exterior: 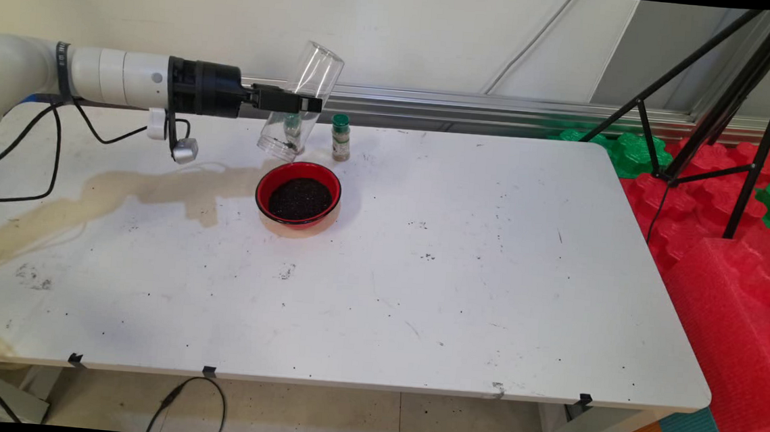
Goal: Place the picked object on the table
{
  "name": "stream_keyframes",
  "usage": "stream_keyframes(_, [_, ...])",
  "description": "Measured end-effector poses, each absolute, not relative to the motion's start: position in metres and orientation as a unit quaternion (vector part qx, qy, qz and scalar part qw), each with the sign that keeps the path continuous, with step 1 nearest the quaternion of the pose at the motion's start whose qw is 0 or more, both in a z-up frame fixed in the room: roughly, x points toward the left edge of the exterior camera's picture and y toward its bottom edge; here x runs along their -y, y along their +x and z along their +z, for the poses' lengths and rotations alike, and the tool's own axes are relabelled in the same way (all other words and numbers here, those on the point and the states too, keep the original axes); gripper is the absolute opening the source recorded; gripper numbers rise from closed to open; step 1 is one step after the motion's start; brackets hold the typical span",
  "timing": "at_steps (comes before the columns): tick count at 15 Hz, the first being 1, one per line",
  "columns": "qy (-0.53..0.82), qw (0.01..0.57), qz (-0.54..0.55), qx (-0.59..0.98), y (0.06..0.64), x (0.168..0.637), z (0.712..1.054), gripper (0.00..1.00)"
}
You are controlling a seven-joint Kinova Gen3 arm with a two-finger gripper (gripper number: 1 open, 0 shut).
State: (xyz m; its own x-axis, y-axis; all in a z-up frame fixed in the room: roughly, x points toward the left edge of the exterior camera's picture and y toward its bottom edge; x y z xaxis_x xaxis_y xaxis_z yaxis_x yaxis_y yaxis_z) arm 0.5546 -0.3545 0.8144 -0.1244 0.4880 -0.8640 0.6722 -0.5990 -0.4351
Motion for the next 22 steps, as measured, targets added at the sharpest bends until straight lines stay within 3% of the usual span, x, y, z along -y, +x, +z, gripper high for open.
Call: stream_keyframes(22, [0.512, -0.054, -0.609, -0.603, 0.551, 0.352, 0.858, 0.0])
